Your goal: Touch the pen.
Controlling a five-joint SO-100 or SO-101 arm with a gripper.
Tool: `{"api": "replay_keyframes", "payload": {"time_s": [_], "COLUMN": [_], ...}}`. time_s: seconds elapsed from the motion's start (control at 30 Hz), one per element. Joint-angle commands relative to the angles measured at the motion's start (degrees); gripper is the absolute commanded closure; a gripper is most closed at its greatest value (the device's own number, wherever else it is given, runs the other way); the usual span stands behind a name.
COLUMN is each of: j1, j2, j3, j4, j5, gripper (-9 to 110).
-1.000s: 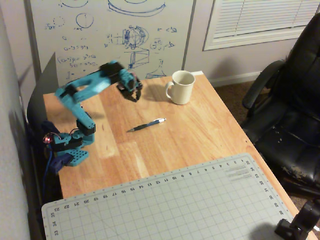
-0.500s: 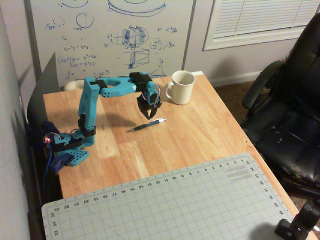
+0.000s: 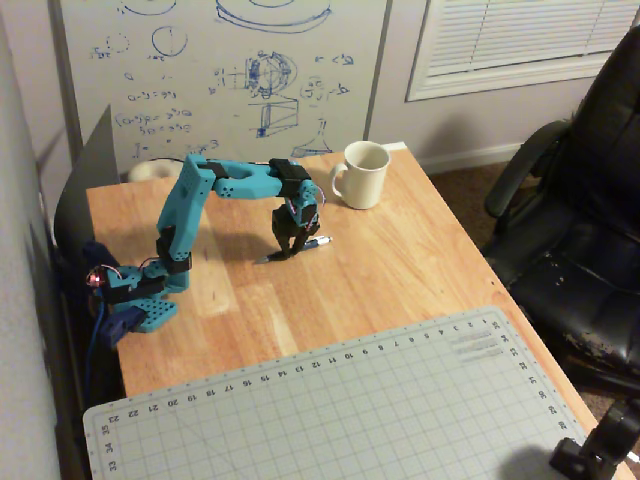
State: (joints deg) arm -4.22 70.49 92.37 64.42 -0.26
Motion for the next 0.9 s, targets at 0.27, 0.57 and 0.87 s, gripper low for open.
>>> {"api": "replay_keyframes", "payload": {"time_s": [0.27, 0.57, 0.87], "j1": [-2.11, -2.37, -4.48], "j2": [7.56, 4.75, -0.09], "j3": [-8.35, -8.61, -9.14], "j4": [-0.18, -0.26, -0.44], "j5": [0.53, 0.53, 0.35], "gripper": [101, 101, 101]}}
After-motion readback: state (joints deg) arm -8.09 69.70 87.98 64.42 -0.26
